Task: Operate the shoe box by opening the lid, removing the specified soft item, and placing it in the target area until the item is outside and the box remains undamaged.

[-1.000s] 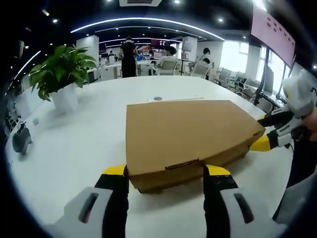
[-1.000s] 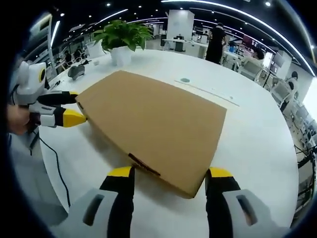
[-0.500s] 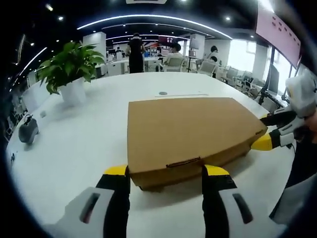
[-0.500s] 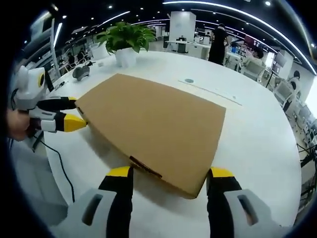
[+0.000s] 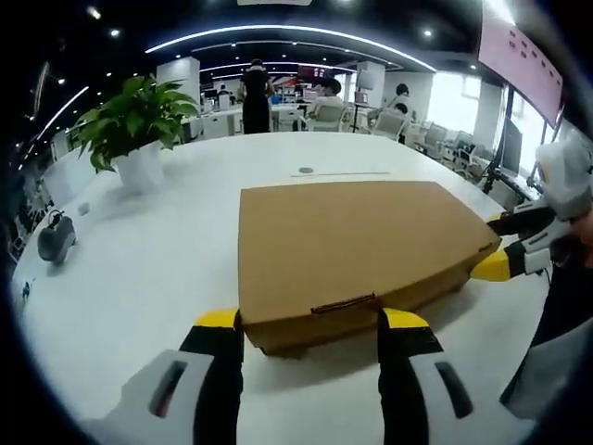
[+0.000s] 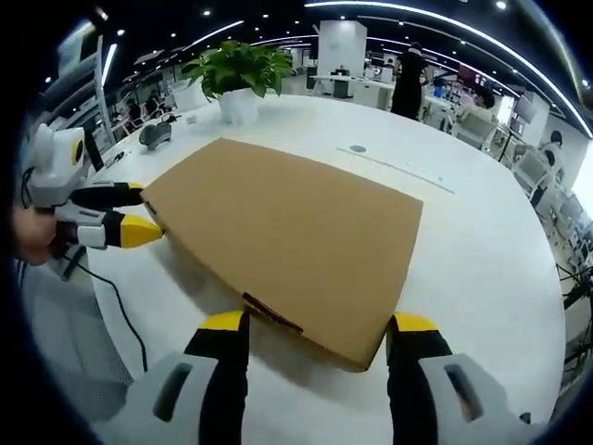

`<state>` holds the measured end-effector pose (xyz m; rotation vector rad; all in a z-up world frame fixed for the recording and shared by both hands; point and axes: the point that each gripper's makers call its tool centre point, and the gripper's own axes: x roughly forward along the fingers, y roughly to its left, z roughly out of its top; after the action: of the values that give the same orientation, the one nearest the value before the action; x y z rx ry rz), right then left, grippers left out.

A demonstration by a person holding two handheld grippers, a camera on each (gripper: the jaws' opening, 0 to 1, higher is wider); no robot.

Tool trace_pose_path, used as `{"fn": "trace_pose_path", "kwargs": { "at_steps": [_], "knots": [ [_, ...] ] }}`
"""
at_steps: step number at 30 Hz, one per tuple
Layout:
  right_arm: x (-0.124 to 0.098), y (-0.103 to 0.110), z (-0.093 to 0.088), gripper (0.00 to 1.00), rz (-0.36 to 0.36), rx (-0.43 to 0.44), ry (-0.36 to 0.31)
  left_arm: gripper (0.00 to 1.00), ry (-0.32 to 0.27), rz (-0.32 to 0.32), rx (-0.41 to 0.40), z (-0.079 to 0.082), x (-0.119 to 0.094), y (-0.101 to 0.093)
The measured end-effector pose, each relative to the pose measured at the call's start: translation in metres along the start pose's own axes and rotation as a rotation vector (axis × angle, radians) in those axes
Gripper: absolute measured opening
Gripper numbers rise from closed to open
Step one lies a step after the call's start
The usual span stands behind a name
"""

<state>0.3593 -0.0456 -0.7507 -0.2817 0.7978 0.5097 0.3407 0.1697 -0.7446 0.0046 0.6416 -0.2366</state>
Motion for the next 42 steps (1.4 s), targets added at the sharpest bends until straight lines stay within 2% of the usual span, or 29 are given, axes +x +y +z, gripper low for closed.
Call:
{"fn": "trace_pose_path", "kwargs": {
  "at_steps": [15, 24, 26, 42],
  "knots": [
    [-0.008, 0.020, -0.007, 0.58, 0.008, 0.000, -0.007, 0.57, -0.006, 0.004, -0.005, -0.012, -0.018, 0.006],
    [-0.009, 0.022, -0.009, 0.58, -0.003, 0.006, -0.014, 0.57, -0.018, -0.008, 0.006, -0.013, -0.018, 0.007],
    [-0.008, 0.022, -0.009, 0.58, -0.010, 0.006, -0.013, 0.56, -0.019, -0.002, 0.031, -0.013, -0.018, 0.008],
    [-0.009, 0.028, -0.009, 0.58, -0.015, 0.017, 0.005, 0.56, -0.009, -0.015, 0.023, -0.016, -0.020, 0.014]
  ]
}}
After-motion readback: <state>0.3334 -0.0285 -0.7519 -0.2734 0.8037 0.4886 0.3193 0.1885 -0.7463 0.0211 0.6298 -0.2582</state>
